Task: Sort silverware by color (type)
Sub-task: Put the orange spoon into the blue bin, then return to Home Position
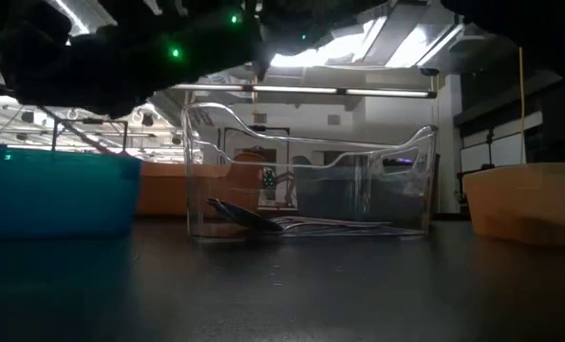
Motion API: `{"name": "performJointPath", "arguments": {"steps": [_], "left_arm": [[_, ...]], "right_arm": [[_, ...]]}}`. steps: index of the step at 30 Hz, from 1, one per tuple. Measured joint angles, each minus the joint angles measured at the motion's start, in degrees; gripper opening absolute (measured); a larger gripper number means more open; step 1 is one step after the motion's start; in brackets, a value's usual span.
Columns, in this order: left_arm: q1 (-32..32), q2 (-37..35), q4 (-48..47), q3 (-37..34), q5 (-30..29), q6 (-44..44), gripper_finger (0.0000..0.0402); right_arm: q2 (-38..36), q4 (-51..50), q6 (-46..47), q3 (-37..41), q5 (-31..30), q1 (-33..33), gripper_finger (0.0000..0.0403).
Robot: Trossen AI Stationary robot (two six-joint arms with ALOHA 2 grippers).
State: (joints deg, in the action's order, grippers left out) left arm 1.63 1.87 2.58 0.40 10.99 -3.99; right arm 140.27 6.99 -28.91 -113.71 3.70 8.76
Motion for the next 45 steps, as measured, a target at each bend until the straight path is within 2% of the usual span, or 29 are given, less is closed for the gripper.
{"name": "performJointPath", "arguments": {"steps": [6, 22, 37, 45], "left_arm": [[0.0, 0.0, -0.1, 0.0, -0.1, 0.0, 0.0103], [0.0, 0.0, -0.1, 0.0, 0.0, 0.0, 0.0103], [0.0, 0.0, 0.0, 0.0, 0.0, 0.0, 0.0103], [0.0, 0.0, 0.0, 0.0, 0.0, 0.0, 0.0103]], "right_arm": [[2.5, 1.8, 0.0, 0.0, -0.1, -0.3, 0.0000], [2.6, -1.1, 0.0, 0.0, 0.2, -0.2, 0.0002], [2.6, -1.1, 0.1, 0.0, 0.0, -0.2, 0.0062], [2.6, -1.0, 0.1, 0.0, 0.0, -0.2, 0.0069]]}}
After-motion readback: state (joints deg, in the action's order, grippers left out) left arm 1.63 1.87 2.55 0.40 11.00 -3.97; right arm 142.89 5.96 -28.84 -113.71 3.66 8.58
